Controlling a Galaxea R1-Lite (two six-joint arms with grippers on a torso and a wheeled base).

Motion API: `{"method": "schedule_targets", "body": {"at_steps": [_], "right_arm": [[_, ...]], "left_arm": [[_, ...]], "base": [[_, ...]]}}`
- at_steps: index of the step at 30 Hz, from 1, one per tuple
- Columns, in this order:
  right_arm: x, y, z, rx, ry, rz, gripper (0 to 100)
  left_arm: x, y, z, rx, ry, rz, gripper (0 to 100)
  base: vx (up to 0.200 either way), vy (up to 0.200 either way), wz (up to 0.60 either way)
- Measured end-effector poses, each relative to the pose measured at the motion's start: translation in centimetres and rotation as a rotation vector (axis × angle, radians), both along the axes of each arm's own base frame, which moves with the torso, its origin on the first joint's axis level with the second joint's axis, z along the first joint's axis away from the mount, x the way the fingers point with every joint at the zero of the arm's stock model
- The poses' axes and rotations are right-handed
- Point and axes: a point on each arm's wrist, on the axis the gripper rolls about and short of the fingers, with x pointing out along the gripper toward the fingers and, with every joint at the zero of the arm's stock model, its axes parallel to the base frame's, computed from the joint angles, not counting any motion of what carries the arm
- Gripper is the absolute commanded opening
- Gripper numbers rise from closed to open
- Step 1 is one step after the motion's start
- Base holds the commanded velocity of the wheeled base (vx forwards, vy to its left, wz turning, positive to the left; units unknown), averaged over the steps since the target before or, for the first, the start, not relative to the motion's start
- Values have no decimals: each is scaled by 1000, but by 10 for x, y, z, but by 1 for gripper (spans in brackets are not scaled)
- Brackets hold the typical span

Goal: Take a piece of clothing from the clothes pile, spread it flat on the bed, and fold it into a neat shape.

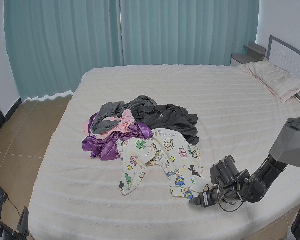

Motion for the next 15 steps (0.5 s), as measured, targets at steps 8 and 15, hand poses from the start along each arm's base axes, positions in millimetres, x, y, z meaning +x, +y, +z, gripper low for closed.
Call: {"method": "schedule_targets", "body": {"at_steps": [8,15], "right_arm": [[19,3,-17,-8,7,-23,100],[36,12,-25,4,-8,-29,100]], "left_arm": [[0,0,0,0,0,0,100],[0,0,0,0,0,0,100]], "base": [[0,0,0],[0,0,0]]}}
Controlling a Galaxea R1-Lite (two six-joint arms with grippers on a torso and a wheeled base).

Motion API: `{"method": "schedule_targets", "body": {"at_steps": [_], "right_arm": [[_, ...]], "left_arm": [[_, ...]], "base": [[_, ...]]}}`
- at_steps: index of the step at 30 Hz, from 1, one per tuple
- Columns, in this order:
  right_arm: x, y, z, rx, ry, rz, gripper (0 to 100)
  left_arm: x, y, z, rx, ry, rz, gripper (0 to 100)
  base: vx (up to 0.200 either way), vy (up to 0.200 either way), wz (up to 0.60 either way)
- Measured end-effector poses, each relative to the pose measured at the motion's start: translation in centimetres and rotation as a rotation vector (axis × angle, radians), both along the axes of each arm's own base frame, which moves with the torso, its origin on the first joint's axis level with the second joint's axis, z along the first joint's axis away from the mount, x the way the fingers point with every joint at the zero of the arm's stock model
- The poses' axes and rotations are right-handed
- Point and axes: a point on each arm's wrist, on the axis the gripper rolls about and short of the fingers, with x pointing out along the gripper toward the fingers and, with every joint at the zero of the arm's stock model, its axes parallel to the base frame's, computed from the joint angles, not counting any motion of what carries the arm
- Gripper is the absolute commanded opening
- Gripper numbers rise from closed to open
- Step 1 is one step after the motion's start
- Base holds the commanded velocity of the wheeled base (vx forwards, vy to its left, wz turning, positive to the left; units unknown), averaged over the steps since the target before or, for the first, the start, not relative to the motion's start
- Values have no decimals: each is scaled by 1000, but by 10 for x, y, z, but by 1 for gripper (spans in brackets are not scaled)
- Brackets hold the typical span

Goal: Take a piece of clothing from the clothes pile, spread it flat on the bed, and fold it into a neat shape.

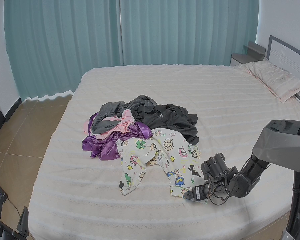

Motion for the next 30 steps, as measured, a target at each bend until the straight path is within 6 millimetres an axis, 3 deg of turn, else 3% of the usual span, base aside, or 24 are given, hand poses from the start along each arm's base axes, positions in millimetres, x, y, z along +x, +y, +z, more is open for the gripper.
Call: {"method": "schedule_targets", "body": {"at_steps": [1,2,9,22,30], "right_arm": [[3,2,0,5,-8,-2,100],[6,5,0,8,-18,-7,0],[17,20,-6,-27,-75,-44,0],[6,12,-5,0,-17,-30,0],[-6,-1,19,116,9,-11,0]], "left_arm": [[0,0,0,0,0,0,100],[0,0,0,0,0,0,100],[0,0,0,0,0,0,100],[0,0,0,0,0,0,100],[0,0,0,0,0,0,100]], "base": [[0,0,0],[0,0,0],[0,0,0],[0,0,0],[0,0,0]]}}
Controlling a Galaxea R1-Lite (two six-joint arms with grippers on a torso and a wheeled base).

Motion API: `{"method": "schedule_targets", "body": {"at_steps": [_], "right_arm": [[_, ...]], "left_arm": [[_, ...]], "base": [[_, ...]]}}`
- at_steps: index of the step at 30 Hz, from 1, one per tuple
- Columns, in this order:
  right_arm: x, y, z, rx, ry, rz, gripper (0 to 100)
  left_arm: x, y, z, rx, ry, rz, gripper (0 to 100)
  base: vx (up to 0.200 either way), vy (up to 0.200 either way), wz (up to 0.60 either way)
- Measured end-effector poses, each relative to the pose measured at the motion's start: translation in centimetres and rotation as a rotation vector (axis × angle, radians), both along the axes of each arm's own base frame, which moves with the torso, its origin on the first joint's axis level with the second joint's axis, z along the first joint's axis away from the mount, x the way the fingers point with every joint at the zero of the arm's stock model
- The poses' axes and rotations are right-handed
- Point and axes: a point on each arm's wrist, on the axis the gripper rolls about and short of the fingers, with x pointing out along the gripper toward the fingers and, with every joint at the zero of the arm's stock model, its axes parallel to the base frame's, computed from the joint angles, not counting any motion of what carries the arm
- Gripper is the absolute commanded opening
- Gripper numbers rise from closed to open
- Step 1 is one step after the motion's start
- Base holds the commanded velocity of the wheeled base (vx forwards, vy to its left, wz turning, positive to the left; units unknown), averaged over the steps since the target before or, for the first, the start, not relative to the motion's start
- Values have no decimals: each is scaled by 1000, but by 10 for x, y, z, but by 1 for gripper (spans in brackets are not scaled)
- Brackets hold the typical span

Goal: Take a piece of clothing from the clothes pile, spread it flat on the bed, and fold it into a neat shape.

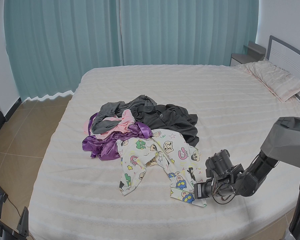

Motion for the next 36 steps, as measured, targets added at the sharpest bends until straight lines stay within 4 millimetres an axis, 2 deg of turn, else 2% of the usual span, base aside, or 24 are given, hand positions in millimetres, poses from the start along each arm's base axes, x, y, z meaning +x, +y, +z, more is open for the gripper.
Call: {"method": "schedule_targets", "body": {"at_steps": [5,12,24,30,36], "right_arm": [[-16,-13,28,141,9,13,0],[-50,-33,58,309,-48,69,0],[-85,-50,90,507,-213,191,0],[-92,-53,103,574,-257,204,0],[-95,-53,120,672,-314,193,0]], "left_arm": [[0,0,0,0,0,0,100],[0,0,0,1,-1,-6,100],[0,-2,2,46,-19,-79,100],[1,-4,30,26,-64,-182,100],[24,-7,50,51,69,-325,100]], "base": [[0,0,0],[0,0,0],[0,0,0],[0,0,0],[0,0,0]]}}
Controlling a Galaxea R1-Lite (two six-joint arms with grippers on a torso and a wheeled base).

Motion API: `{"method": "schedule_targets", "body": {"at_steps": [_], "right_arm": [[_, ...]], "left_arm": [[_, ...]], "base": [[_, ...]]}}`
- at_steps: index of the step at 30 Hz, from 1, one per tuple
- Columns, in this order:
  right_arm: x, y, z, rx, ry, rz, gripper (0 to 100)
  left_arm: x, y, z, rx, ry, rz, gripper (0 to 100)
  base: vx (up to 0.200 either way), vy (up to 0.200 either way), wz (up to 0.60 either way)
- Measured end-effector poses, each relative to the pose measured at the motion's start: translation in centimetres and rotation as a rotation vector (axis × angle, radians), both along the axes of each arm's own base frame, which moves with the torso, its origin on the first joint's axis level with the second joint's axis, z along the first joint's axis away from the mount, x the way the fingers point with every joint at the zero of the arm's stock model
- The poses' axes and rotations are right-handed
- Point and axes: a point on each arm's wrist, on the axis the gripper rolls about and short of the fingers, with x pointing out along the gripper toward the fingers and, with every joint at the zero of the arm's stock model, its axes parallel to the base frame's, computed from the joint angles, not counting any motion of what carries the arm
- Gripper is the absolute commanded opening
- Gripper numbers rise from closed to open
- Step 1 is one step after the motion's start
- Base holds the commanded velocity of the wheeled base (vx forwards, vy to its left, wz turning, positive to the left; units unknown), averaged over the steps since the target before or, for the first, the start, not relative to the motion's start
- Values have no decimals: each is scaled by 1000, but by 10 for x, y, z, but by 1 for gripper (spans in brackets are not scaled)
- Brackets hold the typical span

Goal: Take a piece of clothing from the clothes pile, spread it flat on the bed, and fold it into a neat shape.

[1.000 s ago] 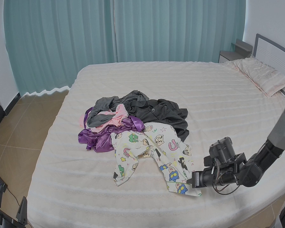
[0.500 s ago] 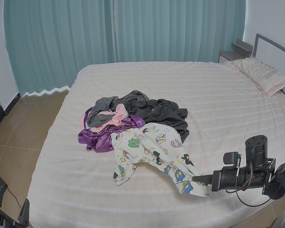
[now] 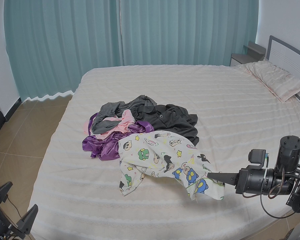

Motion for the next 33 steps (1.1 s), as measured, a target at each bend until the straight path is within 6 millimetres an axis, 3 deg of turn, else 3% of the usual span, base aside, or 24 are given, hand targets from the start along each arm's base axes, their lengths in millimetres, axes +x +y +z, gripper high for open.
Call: {"method": "schedule_targets", "body": {"at_steps": [8,16,24,33], "right_arm": [[-3,-1,18,87,-60,-4,0],[-4,-2,33,144,-113,-17,0],[-1,-1,53,200,-182,-42,0],[5,3,79,265,-262,-62,0]], "left_arm": [[53,-8,13,39,177,-159,100],[115,-28,8,56,285,-249,100],[177,-70,-18,33,330,-267,100],[219,-134,-68,-34,306,-281,100]], "base": [[0,0,0],[0,0,0],[0,0,0],[0,0,0]]}}
